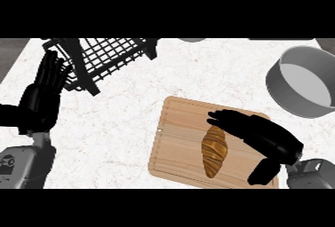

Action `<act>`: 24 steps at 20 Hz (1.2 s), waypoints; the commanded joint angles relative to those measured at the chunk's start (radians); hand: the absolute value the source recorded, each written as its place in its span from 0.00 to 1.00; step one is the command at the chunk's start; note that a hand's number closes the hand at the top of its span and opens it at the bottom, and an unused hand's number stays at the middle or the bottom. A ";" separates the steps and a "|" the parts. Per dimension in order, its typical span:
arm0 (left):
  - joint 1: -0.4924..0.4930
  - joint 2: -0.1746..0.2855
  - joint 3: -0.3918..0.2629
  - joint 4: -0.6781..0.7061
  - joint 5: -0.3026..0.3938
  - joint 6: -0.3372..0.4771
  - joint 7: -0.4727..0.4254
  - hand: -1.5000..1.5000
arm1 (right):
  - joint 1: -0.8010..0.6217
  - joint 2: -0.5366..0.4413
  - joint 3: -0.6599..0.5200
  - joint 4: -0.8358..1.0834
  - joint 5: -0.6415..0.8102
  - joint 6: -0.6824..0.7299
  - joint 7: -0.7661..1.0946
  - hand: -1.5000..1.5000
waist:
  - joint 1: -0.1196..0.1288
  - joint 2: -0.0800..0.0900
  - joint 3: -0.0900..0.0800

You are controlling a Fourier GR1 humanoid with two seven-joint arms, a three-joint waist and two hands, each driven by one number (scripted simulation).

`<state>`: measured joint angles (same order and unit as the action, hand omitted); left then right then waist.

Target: Pick the croissant from the cutting board and place it in the pot

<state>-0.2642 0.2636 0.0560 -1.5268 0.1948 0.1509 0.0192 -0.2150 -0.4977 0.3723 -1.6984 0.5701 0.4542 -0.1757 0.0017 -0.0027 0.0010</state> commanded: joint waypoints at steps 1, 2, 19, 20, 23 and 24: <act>-0.116 0.006 0.028 0.074 0.011 -0.014 0.048 0.50 | 0.007 0.044 0.011 0.072 0.095 -0.046 -0.030 0.00 | -0.004 0.004 -0.001; -0.027 0.012 0.010 -0.059 -0.002 -0.014 0.097 0.50 | 0.010 0.018 -0.058 0.005 0.054 0.008 -0.030 0.00 | -0.002 0.002 -0.001; -0.025 -0.030 0.052 0.000 -0.033 -0.059 0.039 0.50 | -0.040 0.276 0.017 0.375 0.334 -0.165 -0.118 0.00 | 0.002 0.003 -0.001; -0.051 -0.062 0.043 0.068 -0.047 -0.051 -0.010 0.50 | -0.064 0.258 -0.027 0.381 0.315 -0.127 -0.130 0.00 | 0.000 0.004 -0.001; -0.040 -0.059 0.035 -0.014 -0.058 -0.028 0.040 0.50 | -0.092 0.343 0.026 0.445 0.354 -0.160 -0.106 0.00 | 0.005 0.004 -0.001; -0.048 -0.031 0.058 -0.038 -0.036 -0.038 0.095 0.50 | -0.037 0.280 0.058 0.329 0.365 -0.124 -0.148 1.00 | 0.001 0.002 -0.001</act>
<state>-0.2942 0.2186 0.0988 -1.5361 0.1492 0.1116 0.0621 -0.2817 -0.2398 0.3801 -1.3830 0.9027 0.3501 -0.2780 0.0025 -0.0080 -0.0100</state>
